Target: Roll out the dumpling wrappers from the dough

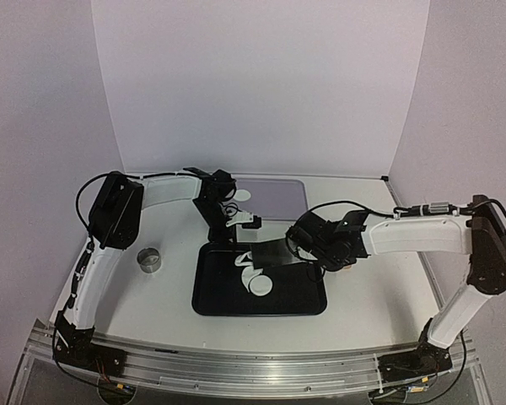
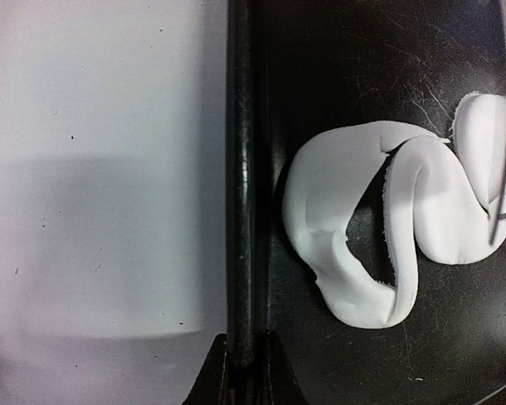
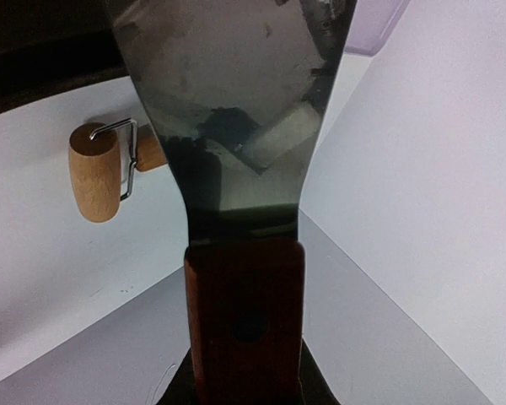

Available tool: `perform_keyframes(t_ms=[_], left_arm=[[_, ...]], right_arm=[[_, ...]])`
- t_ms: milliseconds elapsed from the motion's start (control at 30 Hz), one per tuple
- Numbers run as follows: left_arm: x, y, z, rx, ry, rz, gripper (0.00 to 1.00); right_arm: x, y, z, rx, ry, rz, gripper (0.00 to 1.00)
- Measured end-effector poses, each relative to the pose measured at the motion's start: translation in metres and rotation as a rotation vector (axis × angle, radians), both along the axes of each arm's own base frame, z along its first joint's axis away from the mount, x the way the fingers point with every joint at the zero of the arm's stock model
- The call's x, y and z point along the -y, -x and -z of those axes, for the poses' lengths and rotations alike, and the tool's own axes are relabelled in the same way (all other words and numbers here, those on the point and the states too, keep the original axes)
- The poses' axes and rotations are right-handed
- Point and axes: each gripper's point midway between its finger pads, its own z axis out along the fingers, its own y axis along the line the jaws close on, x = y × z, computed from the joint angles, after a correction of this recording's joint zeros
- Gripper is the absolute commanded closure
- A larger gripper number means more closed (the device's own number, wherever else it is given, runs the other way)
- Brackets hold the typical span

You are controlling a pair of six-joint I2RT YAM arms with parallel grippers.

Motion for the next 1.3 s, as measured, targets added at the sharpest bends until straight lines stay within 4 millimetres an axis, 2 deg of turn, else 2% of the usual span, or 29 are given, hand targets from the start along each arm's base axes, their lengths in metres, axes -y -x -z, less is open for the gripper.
perform_keyframes(t_ms=[200, 400, 600, 800, 900, 1033, 1300], left_arm=[[0.000, 0.000, 0.000, 0.000, 0.000, 0.000, 1.00], [0.000, 0.000, 0.000, -0.001, 0.000, 0.000, 1.00], [0.000, 0.000, 0.000, -0.001, 0.001, 0.000, 1.00], [0.000, 0.000, 0.000, -0.001, 0.000, 0.000, 1.00], [0.000, 0.000, 0.000, -0.001, 0.000, 0.000, 1.00], [0.000, 0.000, 0.000, -0.001, 0.000, 0.000, 1.00], [0.000, 0.000, 0.000, -0.001, 0.000, 0.000, 1.00]], right_arm=[[0.018, 0.000, 0.010, -0.025, 0.040, 0.029, 1.00], [0.038, -0.011, 0.006, -0.009, 0.042, 0.099, 1.00], [0.041, -0.014, 0.004, -0.001, 0.040, 0.113, 1.00], [0.044, -0.007, 0.016, -0.032, 0.049, 0.111, 1.00], [0.034, -0.009, 0.022, -0.031, 0.036, 0.110, 1.00], [0.005, -0.015, 0.030, -0.024, -0.001, 0.085, 1.00], [-0.037, 0.002, 0.038, -0.049, -0.044, -0.016, 1.00]])
